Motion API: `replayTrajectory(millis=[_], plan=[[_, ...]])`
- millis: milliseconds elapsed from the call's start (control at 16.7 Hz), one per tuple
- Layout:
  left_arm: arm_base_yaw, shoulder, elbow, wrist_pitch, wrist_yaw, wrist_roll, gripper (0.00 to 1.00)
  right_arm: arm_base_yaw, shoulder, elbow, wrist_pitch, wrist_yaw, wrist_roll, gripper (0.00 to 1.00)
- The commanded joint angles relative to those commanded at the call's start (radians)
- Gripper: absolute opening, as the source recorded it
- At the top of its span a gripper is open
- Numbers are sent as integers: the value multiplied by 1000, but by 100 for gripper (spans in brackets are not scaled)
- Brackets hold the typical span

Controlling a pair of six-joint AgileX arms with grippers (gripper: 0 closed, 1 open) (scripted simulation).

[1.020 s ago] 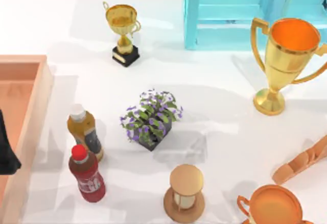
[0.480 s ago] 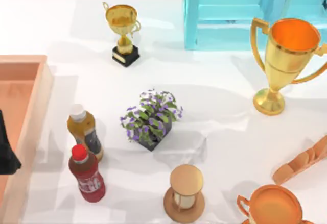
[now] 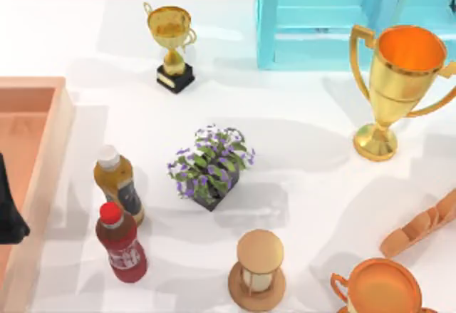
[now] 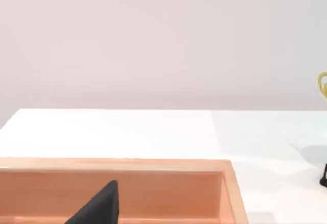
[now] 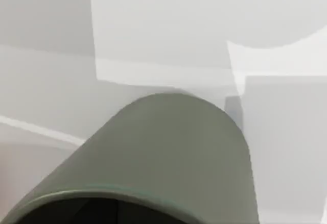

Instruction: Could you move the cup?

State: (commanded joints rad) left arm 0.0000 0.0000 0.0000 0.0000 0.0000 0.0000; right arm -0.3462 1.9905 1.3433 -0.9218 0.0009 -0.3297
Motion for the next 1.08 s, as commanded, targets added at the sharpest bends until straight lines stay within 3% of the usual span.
replayTrajectory(millis=[240, 1020, 1080], plan=[[0, 0, 0, 0, 0, 0, 100, 0, 3, -7, 8, 0, 0, 100], [0, 0, 0, 0, 0, 0, 100, 0, 3, -7, 8, 0, 0, 2], [0, 0, 0, 0, 0, 0, 100, 0, 3, -7, 8, 0, 0, 0]])
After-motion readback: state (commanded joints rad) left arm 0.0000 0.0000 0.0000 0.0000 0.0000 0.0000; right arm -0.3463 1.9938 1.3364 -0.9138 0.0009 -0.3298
